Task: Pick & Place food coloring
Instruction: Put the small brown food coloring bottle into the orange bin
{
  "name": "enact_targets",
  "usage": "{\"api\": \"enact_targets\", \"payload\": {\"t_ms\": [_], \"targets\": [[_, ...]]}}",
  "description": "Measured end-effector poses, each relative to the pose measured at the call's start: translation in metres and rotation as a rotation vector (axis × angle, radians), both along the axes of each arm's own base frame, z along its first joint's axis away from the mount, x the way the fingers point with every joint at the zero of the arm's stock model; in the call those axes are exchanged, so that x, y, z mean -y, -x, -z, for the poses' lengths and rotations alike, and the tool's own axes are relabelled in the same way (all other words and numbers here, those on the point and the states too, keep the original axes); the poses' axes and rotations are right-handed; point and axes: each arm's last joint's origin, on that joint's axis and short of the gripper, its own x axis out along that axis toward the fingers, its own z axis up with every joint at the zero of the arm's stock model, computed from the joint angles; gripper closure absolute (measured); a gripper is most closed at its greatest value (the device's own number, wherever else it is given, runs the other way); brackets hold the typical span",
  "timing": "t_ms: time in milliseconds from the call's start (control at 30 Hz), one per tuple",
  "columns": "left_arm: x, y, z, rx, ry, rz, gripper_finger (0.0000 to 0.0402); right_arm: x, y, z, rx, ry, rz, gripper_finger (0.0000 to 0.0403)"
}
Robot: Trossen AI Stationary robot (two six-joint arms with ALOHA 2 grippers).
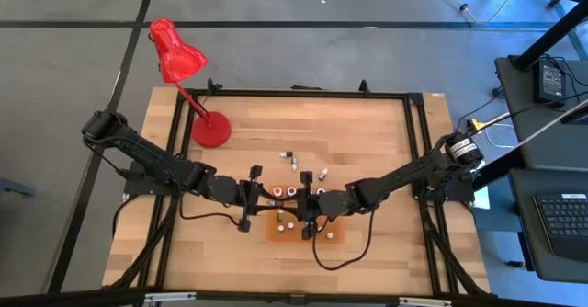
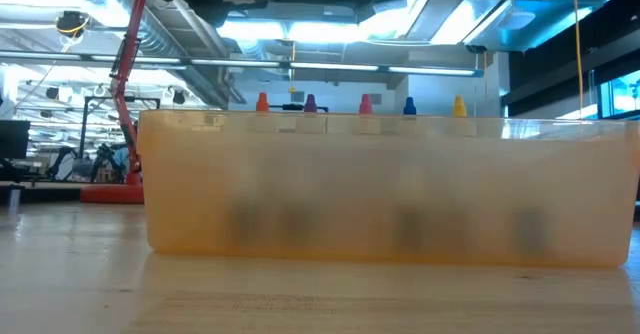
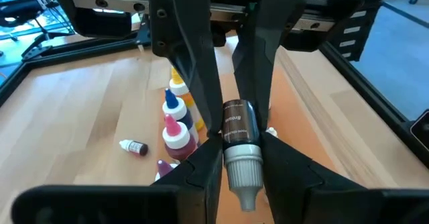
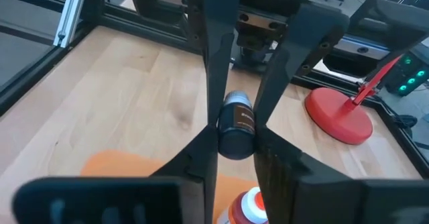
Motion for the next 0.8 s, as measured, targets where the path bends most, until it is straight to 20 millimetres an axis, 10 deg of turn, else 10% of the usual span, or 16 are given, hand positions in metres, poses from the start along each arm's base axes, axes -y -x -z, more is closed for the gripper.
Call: {"api": "enact_targets", "payload": {"t_ms": [800], "targets": [[-0.008, 0.010, -0.010, -0.024, 0.082, 0.024, 0.0259, -0.007, 0.006, 0.000, -0.022, 0.010, 0.038, 0.0331]]}}
